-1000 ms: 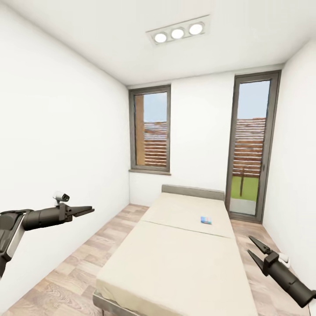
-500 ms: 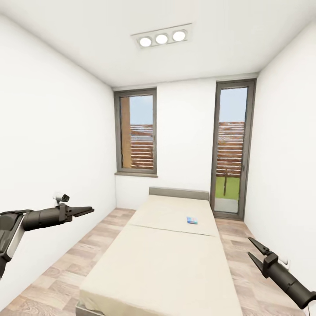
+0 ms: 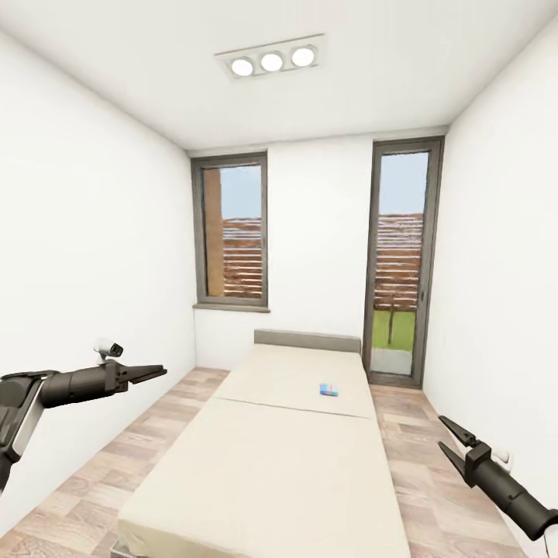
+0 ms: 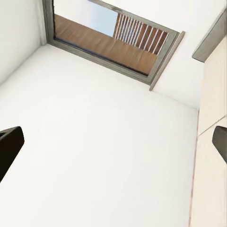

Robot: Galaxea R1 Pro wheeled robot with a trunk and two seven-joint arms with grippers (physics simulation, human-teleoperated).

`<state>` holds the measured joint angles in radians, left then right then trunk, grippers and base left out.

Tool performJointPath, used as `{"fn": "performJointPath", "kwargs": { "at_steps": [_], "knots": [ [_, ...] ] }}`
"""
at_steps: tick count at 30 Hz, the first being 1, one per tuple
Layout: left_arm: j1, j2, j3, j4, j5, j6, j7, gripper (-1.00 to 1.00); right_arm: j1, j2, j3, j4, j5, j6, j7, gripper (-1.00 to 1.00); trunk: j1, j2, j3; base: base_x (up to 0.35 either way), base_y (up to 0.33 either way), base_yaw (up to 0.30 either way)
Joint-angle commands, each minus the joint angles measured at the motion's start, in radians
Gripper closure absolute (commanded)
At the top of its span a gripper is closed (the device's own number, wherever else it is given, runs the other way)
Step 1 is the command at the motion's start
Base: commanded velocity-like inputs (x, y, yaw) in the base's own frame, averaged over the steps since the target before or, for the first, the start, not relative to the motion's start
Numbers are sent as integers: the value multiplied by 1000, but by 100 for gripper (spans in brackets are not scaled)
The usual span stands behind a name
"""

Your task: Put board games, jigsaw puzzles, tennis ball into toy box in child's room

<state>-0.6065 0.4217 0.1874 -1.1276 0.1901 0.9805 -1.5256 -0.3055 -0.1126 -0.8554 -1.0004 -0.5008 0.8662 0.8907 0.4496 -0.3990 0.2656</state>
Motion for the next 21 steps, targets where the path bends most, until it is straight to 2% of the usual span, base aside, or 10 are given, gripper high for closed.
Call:
{"fn": "performJointPath", "kwargs": {
  "at_steps": [1, 6, 14, 21],
  "knots": [
    [0, 0, 0, 0, 0, 11, -4, -100, -1, 0, -2, 0, 0, 5, 1, -100, 0, -1, -2, 22, -46, -1],
    [0, 0, 0, 0, 0, 10, -3, -100, -1, -2, -1, 2, -1, 5, -9, -100, 0, -1, -10, 8, -81, 0],
    [0, 0, 0, 0, 1, 10, -5, -100, -1, -4, -1, 6, -1, 5, -11, -100, 0, -1, -23, 1, -219, 0],
    [1, 0, 0, 0, 2, 10, -5, -100, -1, -4, -1, 6, -1, 5, -11, -100, 0, -1, -35, 0, -73, 0]
  ]
}}
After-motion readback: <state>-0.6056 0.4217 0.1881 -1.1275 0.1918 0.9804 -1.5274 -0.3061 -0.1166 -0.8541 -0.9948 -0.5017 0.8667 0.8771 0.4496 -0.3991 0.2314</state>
